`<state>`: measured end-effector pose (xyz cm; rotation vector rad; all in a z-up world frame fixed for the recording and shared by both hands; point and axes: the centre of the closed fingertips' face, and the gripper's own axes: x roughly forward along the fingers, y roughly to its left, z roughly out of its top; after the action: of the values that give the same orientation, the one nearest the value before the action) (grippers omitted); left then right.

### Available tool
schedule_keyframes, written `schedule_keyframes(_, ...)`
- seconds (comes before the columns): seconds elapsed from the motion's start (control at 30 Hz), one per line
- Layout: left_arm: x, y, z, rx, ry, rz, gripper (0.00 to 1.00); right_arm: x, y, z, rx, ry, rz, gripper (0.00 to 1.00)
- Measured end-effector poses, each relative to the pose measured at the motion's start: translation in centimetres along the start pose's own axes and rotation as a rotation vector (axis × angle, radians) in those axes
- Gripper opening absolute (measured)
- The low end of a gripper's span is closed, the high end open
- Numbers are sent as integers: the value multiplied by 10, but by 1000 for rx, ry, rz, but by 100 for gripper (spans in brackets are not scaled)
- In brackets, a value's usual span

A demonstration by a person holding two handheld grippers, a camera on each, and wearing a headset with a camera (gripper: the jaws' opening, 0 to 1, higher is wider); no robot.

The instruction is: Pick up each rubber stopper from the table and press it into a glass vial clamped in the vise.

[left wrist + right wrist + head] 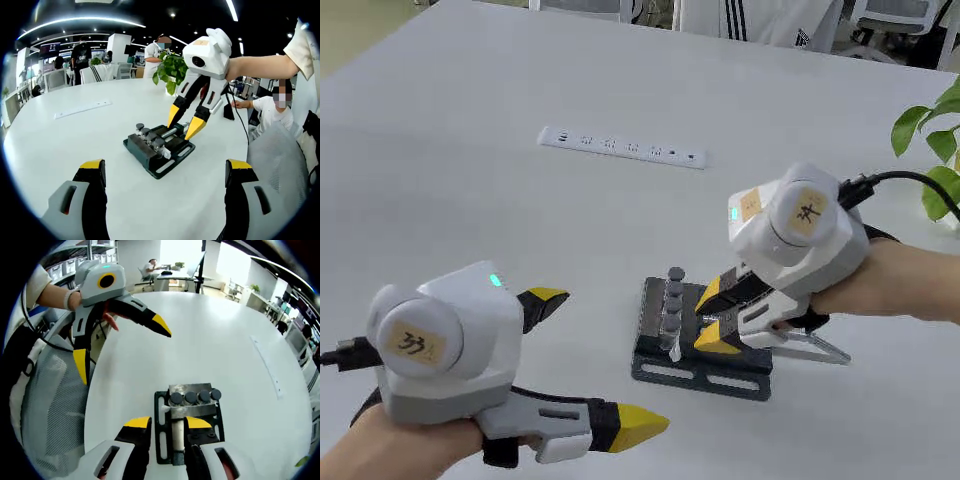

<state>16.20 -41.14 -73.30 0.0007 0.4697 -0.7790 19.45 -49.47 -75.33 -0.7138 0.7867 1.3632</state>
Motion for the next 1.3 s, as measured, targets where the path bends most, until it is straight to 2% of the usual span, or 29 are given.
schedule_keyframes(0.1, -5, 1, -3, 1, 3, 9, 99, -11, 6, -19, 85, -56, -31, 26)
schedule_keyframes(0.23, -12, 1, -6, 0, 3, 19, 99, -21, 15, -38, 137, -99, -74, 35)
schedule_keyframes(0.37, -19, 4, -8, -4, 3, 35, 99, -29, 22, -48, 216, -175, -147, 48)
schedule_keyframes(0.43, -21, 3, -8, -3, 5, 40, 99, -33, 26, -53, 231, -197, -180, 55)
schedule_keyframes(0.6, -27, 5, -11, -2, 10, 53, 99, -41, 37, -60, 270, -232, -228, 70)
schedule_keyframes(0.77, -30, 6, -13, 3, 19, 60, 99, -50, 38, -69, 315, -269, -300, 86)
schedule_keyframes(0.83, -31, 7, -14, 9, 19, 63, 99, -52, 40, -72, 335, -285, -309, 92)
schedule_keyframes(0.93, -32, 10, -17, 21, 35, 64, 99, -50, 44, -79, 352, -274, -316, 99)
schedule_keyframes(1.07, -33, 11, -17, 23, 36, 67, 99, -52, 43, -89, 386, -278, -328, 99)
schedule_keyframes(1.3, -32, 9, -23, 37, 67, 59, 99, -52, 52, -101, 426, -287, -333, 99)
